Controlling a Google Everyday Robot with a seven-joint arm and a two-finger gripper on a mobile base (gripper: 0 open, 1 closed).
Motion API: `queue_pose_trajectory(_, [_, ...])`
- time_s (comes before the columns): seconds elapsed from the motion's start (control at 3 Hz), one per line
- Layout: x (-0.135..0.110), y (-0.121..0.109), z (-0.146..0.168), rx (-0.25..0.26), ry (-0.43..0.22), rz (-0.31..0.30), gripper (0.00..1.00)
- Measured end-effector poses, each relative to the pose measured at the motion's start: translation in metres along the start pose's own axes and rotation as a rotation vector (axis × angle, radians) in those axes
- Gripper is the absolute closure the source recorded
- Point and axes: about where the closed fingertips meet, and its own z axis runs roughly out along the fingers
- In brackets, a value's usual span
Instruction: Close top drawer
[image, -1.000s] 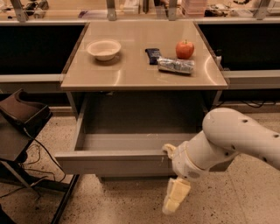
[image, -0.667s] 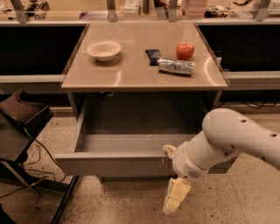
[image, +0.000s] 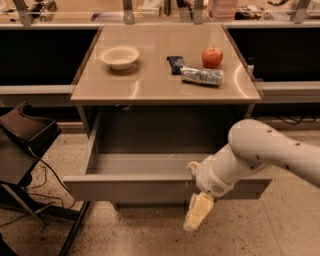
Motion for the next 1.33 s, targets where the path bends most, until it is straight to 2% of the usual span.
queue_pose_trajectory(0.33, [-0.001, 0.0, -0.002, 0.0, 0.0, 0.0, 0.0])
queue_pose_trajectory(0.67, [-0.01, 0.008, -0.025, 0.048, -0.004, -0.016, 0.0])
queue_pose_trajectory(1.0, [-0.015, 0.022, -0.058, 0.117, -0.002, 0.001, 0.0])
queue_pose_trajectory(1.33, [0.003, 0.053, -0.092, 0.149, 0.071, 0.072, 0.0])
